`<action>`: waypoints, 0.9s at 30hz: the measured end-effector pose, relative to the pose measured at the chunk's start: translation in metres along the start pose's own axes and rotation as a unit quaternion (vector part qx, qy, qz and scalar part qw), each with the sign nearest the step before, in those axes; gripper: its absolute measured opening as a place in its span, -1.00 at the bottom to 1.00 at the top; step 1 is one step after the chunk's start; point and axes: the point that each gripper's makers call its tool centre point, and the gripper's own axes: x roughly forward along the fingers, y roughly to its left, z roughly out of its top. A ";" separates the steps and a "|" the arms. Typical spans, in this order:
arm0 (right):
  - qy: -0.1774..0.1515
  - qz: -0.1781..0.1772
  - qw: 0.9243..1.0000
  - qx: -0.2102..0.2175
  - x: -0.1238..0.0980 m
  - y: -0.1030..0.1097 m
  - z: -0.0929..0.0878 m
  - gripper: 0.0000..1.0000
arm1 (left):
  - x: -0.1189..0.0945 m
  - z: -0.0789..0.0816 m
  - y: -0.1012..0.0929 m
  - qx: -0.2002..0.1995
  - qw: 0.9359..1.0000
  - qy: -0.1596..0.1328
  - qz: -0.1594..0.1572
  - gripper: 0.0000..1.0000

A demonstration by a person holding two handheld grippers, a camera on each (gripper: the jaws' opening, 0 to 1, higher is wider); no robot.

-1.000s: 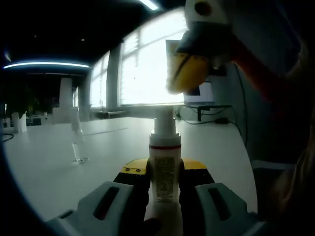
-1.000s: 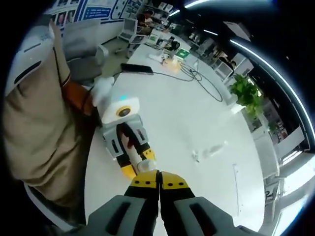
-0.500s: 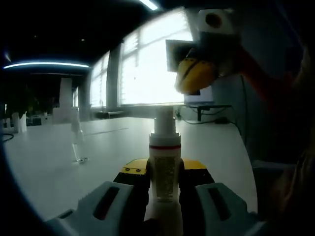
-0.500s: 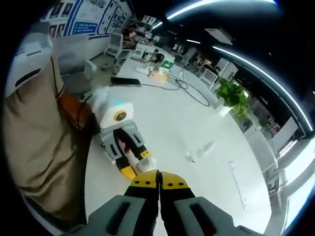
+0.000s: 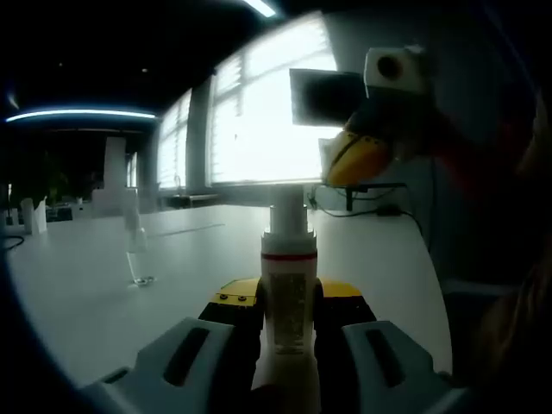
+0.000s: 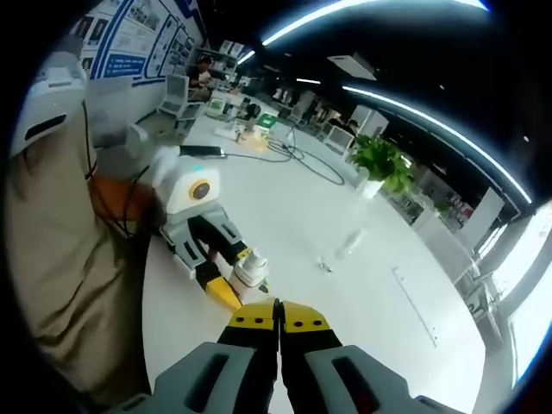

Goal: Clamp pump bottle remove cover press pump head put on cover

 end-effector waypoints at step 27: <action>-0.080 -0.080 0.987 0.116 -0.005 0.002 -0.044 -1.00 | 0.000 -0.002 -0.001 0.006 1.000 0.008 0.003 -0.73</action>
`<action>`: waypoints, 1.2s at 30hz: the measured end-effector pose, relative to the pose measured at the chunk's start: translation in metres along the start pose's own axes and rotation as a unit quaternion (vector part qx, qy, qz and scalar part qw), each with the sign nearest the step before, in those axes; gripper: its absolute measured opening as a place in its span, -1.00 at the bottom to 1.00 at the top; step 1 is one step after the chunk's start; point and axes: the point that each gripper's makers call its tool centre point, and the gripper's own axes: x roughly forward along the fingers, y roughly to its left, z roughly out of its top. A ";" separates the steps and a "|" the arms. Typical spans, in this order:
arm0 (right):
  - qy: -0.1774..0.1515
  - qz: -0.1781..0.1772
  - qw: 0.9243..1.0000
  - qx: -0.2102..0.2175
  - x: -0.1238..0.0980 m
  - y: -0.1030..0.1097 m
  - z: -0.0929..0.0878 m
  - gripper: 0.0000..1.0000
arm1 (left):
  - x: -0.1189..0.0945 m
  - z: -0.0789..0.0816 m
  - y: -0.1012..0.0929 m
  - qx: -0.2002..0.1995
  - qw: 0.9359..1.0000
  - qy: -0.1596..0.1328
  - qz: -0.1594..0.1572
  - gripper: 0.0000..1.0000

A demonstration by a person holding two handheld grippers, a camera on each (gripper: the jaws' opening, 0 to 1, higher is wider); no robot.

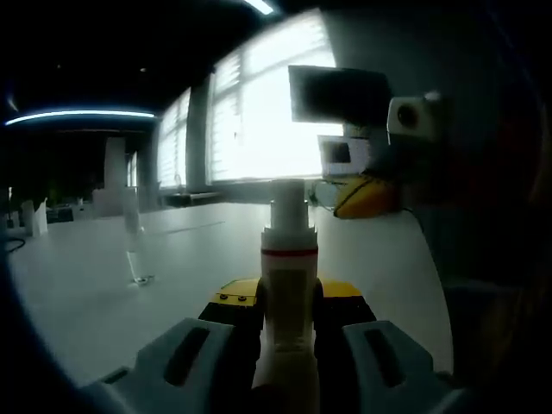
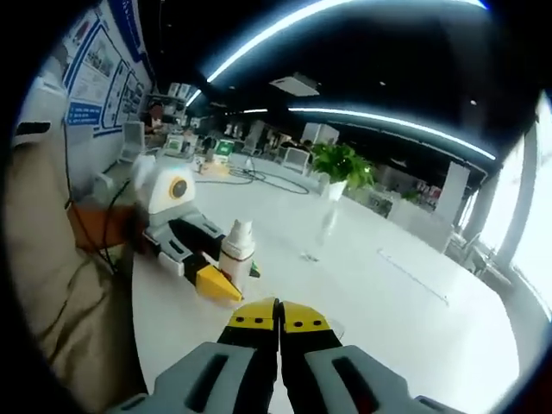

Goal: Clamp pump bottle remove cover press pump head put on cover

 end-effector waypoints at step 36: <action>-0.118 -0.035 0.990 0.071 0.001 0.011 -0.030 -1.00 | 0.000 0.000 0.000 0.000 1.000 0.001 0.000 -0.73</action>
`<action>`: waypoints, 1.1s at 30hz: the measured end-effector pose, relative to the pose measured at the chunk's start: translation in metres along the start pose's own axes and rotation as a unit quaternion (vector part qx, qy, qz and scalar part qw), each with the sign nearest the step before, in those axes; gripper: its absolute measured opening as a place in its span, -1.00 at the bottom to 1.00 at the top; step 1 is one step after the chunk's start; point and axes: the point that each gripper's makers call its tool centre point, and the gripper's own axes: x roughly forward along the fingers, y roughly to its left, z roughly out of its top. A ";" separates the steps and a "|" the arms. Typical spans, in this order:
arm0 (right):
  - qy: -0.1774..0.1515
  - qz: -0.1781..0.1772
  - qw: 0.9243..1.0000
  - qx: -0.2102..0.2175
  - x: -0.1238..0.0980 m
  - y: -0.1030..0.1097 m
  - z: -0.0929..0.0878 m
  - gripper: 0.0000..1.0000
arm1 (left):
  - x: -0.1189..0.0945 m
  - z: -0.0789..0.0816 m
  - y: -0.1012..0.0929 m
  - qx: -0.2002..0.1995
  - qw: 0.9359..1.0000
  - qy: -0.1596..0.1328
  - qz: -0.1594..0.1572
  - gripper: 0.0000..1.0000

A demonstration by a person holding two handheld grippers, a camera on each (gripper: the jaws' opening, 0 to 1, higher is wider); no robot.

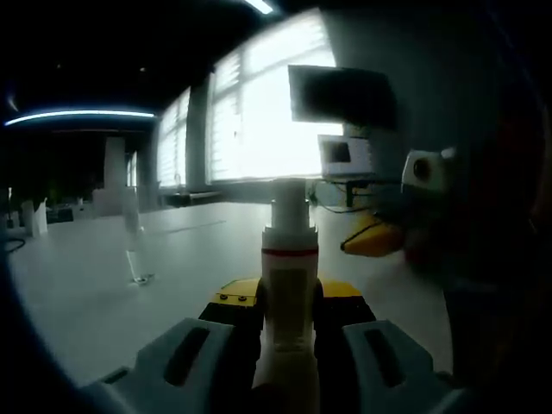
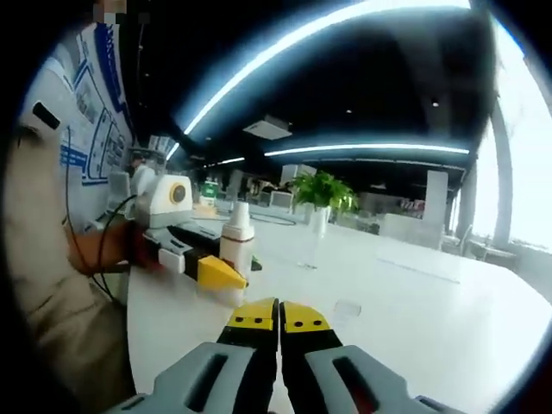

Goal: Clamp pump bottle remove cover press pump head put on cover

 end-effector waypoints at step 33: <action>0.011 0.030 0.999 -0.008 0.002 0.019 -0.008 -1.00 | 0.000 0.000 0.000 0.003 1.000 0.002 0.001 -0.73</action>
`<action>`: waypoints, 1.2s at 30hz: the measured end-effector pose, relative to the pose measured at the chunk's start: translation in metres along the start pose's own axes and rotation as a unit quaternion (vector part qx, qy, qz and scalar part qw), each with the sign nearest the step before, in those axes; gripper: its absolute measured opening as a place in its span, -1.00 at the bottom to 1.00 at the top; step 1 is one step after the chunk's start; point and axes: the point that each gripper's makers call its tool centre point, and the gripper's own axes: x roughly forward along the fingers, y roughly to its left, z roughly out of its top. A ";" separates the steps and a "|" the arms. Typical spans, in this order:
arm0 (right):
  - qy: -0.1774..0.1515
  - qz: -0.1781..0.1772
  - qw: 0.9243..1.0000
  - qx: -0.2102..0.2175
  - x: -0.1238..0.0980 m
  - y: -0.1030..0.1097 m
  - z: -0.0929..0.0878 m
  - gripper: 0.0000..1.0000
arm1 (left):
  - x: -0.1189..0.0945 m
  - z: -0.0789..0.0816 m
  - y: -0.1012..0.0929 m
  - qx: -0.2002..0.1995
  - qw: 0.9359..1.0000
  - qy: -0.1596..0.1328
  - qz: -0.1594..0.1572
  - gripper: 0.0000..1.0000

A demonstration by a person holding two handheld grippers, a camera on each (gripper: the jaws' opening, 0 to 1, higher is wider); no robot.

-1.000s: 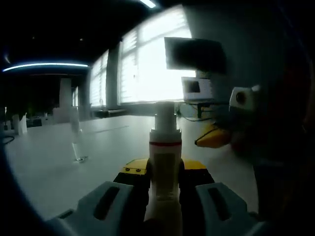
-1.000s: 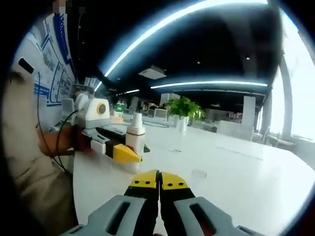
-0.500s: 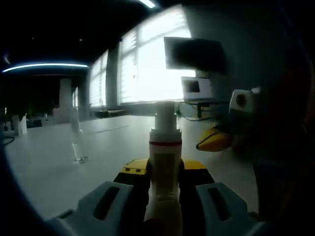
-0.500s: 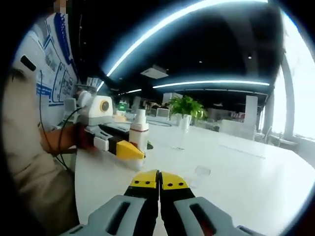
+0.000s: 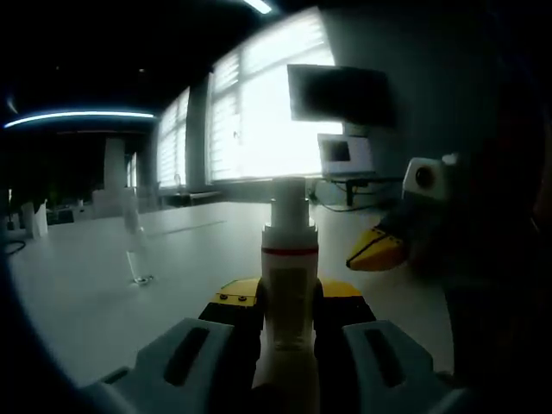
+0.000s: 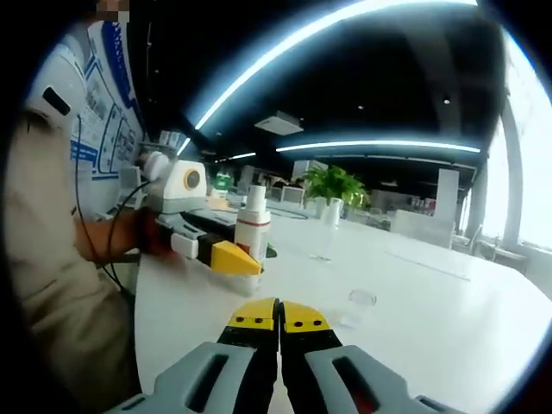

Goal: Clamp pump bottle remove cover press pump head put on cover

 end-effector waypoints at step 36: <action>-0.007 -0.021 1.000 0.021 -0.005 -0.019 -0.001 -1.00 | 0.001 -0.001 0.001 -0.004 1.000 0.002 0.004 -0.73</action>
